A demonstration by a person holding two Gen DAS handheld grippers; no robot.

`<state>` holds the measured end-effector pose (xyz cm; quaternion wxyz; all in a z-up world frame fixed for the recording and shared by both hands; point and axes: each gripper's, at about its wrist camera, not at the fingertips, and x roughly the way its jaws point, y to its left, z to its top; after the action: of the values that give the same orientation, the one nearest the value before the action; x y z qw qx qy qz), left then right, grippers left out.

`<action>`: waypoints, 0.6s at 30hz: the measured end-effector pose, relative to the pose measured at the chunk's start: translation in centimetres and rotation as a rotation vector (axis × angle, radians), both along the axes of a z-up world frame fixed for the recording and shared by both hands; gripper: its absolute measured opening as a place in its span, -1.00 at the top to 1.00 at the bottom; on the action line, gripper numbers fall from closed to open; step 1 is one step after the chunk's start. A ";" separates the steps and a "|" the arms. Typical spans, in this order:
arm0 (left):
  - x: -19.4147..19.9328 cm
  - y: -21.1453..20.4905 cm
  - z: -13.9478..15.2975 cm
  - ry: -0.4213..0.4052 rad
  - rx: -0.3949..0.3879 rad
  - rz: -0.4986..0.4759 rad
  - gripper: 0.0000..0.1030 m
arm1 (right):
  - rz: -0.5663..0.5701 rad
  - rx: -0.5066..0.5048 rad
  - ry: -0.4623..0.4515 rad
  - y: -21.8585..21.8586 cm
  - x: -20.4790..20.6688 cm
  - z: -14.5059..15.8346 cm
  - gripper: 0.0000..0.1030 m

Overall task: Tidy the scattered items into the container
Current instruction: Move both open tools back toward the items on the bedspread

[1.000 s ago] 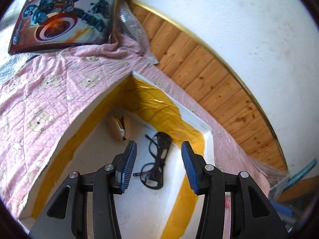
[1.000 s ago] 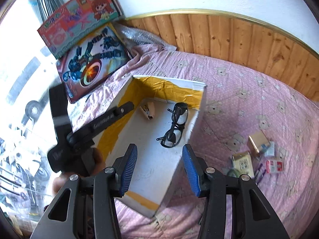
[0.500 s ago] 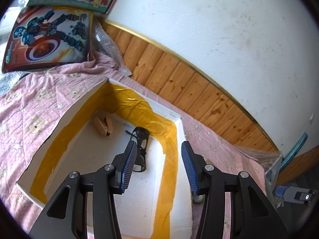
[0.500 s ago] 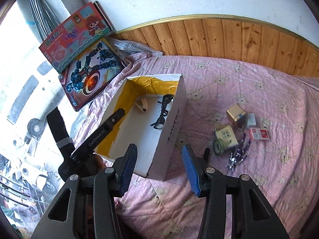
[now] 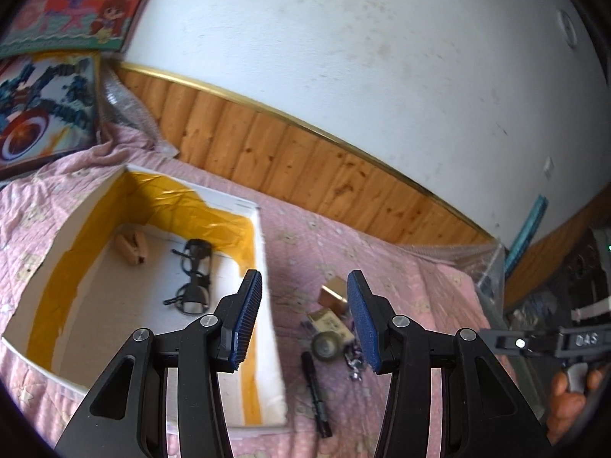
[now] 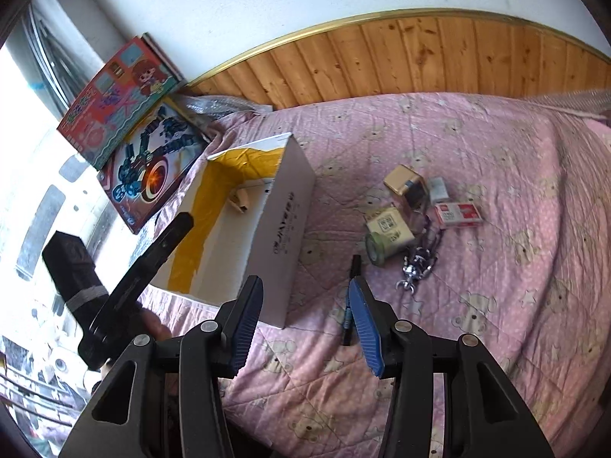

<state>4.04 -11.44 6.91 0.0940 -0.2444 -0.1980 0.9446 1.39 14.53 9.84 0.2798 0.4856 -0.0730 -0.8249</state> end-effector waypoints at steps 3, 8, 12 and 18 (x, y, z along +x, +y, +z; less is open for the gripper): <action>0.2 2.1 0.0 -0.002 -0.045 -0.050 0.04 | -0.026 -0.020 -0.018 1.2 -0.3 -1.1 0.05; -0.1 4.8 -0.9 -0.033 -0.073 -0.128 0.04 | -0.062 -0.050 -0.044 3.0 -1.1 -3.2 0.05; -0.7 6.5 -2.1 -0.068 -0.101 -0.178 0.04 | -0.079 -0.046 -0.082 3.9 -1.9 -5.2 0.05; -1.8 8.3 -4.2 -0.138 -0.108 -0.219 0.04 | -0.086 -0.047 -0.093 5.5 -3.1 -6.3 0.05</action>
<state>2.27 -3.13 2.72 0.1694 -0.3338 -0.1248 0.9188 -1.72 20.02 3.54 0.2517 0.5131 -0.1259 -0.8109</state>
